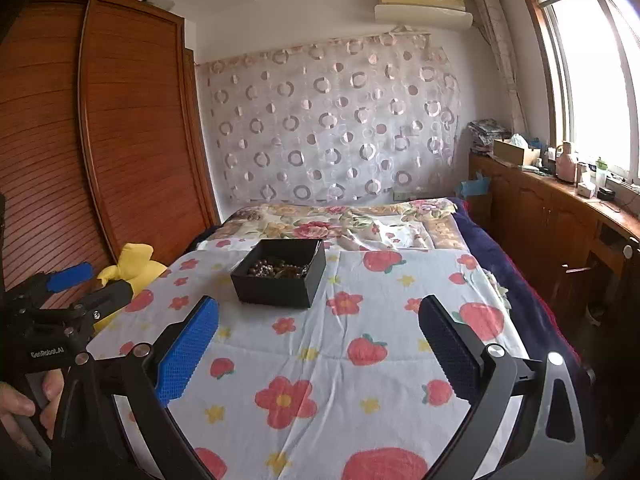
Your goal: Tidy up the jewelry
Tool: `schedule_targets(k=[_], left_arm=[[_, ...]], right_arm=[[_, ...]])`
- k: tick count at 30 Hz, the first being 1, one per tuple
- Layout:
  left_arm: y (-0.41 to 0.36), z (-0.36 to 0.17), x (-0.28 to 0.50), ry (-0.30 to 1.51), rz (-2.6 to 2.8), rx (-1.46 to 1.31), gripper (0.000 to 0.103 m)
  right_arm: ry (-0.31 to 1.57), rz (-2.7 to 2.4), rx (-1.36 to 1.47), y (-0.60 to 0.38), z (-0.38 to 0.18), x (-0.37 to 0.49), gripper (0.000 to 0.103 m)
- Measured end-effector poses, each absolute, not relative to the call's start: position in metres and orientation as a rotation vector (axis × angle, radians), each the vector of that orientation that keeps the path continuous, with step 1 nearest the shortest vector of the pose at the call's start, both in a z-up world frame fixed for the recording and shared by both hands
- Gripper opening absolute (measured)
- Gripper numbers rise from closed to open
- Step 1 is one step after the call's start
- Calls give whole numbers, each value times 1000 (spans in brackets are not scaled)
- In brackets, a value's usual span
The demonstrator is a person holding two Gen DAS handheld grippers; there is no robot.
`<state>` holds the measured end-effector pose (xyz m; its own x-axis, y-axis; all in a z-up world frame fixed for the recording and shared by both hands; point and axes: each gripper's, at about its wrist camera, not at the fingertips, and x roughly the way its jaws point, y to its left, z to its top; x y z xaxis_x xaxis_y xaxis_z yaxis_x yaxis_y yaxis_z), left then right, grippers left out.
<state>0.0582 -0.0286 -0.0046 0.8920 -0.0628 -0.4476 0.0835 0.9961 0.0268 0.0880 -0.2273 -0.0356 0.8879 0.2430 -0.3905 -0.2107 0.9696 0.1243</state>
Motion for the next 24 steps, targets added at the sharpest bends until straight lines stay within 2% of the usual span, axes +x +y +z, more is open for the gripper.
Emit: schedule_targets(k=[24], left_arm=[[-22,-15,48,470,-78,18,96]], right_arm=[[415,232,55,-225,-40,79,101]])
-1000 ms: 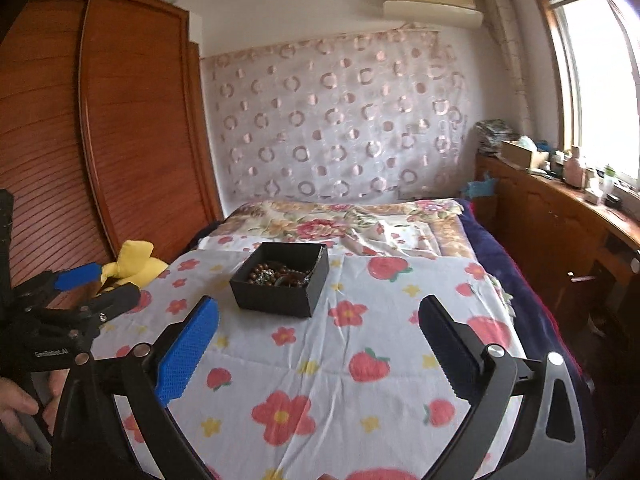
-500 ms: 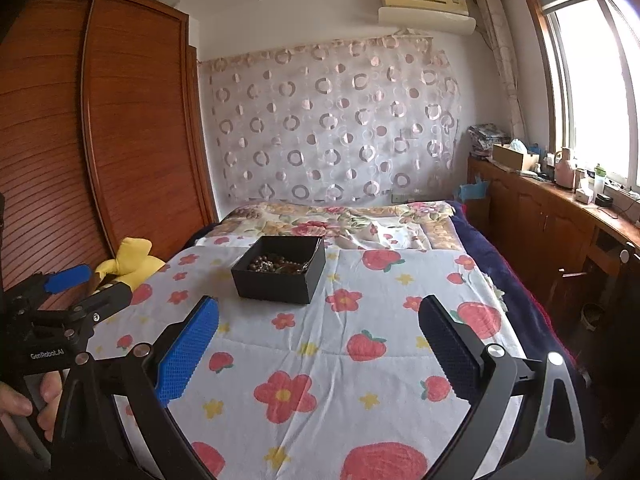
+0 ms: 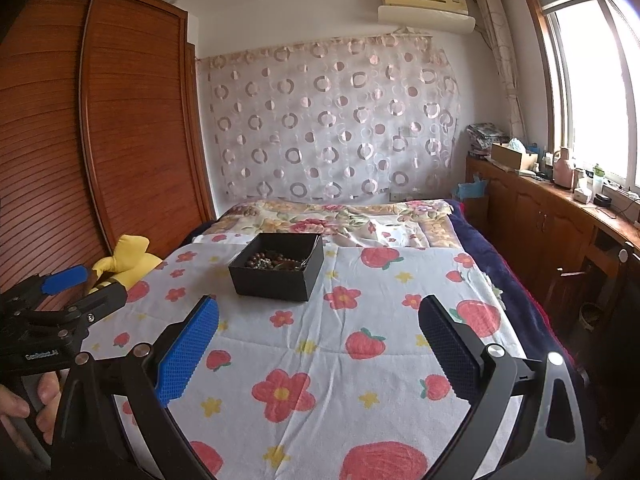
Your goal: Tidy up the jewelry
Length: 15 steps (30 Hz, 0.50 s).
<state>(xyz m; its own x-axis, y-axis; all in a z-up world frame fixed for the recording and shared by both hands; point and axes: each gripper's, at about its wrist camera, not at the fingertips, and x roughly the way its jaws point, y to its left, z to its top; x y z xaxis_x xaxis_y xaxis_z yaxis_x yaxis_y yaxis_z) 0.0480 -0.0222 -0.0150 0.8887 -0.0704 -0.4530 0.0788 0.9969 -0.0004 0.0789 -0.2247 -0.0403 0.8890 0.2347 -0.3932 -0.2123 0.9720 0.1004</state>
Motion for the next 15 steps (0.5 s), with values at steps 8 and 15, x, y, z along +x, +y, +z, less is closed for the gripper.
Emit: schedule_targets(k=[8,15], left_arm=[[-23,-17,47,467,-76,15,96],[-29,-17,47,463,-76,15,96]], right_arm=[[417,238,59,-227,-42,79,101],[416,237,61,-227,-44,79,101]])
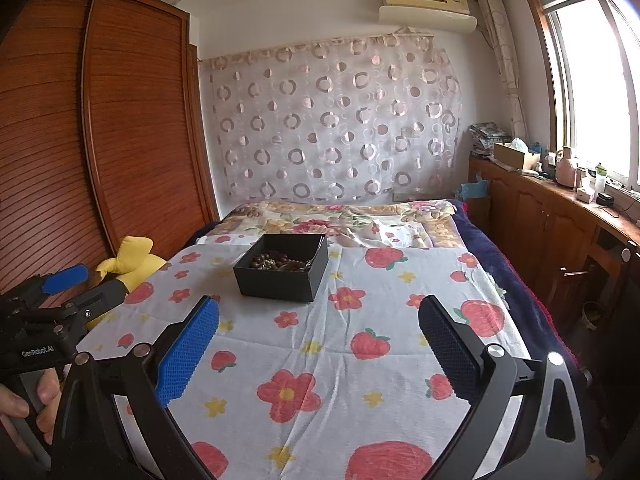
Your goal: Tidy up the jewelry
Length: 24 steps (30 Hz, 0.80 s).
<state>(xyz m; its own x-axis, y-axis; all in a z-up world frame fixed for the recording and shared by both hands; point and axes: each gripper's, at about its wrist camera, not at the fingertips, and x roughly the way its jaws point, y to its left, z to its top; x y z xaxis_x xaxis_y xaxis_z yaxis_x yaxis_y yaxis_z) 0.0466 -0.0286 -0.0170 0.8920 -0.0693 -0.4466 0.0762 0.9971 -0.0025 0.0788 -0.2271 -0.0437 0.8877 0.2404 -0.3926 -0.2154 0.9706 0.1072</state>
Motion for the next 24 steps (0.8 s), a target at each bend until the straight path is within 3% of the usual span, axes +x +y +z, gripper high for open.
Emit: schedule_targets(k=[24], left_arm=[[-34,-11,48,462,-77,24,96]], right_arm=[[427,238,66,-225,-45,79,101]])
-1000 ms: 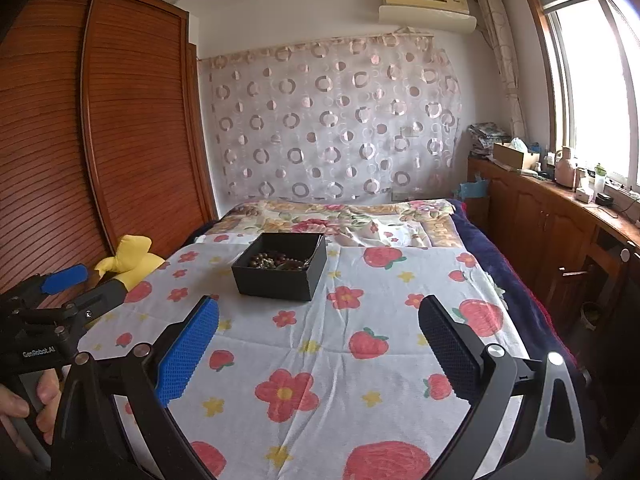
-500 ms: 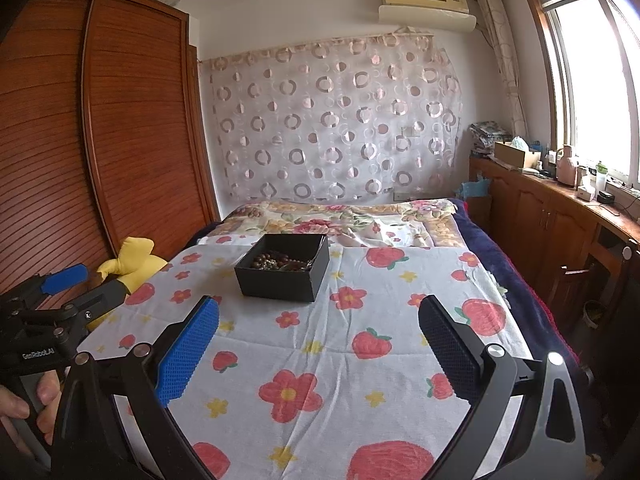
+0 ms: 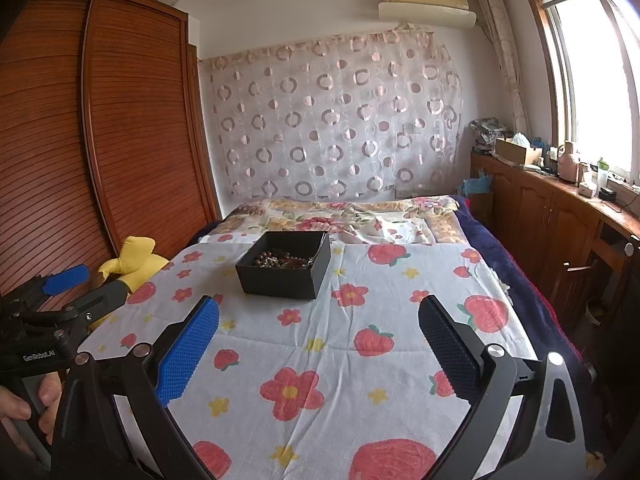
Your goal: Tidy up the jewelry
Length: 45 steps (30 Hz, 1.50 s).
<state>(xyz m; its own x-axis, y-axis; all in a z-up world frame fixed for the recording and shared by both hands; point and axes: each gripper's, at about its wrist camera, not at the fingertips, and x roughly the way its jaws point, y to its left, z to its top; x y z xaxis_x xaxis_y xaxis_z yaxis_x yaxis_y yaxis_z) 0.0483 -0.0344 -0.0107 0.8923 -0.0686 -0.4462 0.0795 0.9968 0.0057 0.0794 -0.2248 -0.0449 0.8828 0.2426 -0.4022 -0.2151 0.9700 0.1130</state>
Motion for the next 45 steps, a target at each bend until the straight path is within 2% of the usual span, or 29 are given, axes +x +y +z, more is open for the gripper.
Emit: schedule_targets(k=[45], left_arm=[[-38,-14,50,468,-77,10,96]], right_arm=[[434,237,66,-213,-49,80,101]])
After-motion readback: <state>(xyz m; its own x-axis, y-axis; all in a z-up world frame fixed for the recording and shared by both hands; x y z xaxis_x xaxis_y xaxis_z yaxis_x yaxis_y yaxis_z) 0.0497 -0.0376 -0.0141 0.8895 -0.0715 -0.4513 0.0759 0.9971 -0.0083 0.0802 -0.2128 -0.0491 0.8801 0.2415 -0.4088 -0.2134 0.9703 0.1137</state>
